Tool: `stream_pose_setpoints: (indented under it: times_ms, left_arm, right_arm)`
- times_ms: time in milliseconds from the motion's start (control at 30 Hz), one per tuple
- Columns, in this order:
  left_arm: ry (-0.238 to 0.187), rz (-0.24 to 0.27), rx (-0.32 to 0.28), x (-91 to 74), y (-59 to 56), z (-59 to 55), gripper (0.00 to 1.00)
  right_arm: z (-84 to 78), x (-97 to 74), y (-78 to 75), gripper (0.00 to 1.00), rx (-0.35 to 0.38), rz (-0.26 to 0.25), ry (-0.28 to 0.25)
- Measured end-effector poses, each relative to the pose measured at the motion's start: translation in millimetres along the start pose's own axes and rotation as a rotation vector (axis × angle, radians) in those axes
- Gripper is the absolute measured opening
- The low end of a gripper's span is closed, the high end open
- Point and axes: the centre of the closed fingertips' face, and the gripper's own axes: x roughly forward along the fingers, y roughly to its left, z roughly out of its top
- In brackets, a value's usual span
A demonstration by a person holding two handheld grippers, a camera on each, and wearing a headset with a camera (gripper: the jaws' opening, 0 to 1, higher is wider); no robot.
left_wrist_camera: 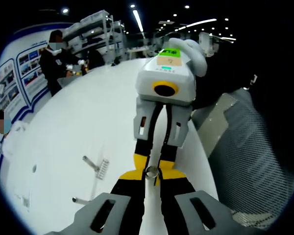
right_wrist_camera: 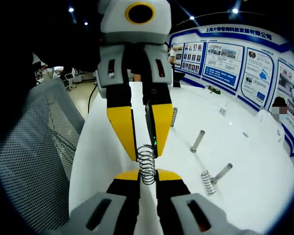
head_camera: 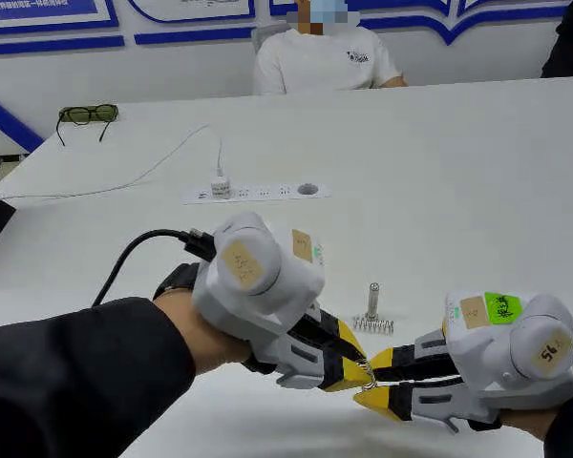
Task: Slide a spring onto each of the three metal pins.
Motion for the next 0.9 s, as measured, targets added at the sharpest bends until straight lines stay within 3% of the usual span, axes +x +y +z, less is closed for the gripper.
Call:
stream_pose_setpoints:
  times_ms: [500, 733, 900]
  left_arm:
    - [-0.004, -0.013, 0.004, 5.4, -1.2, 2.0, 0.1]
    - [0.012, -0.005, -0.006, 0.3, 1.9, -6.1, 0.1]
    - [0.022, 0.019, -0.023, -8.7, 11.2, -14.0, 0.1]
  right_arm:
    - [0.1, 1.7, 0.5, 0.14, 0.013, 0.005, -0.002]
    - [-2.1, -0.2, -5.9, 0.23, 0.048, -0.02, 0.002]
    - [-2.2, -6.0, -15.4, 0.28, 0.081, -0.05, -0.008]
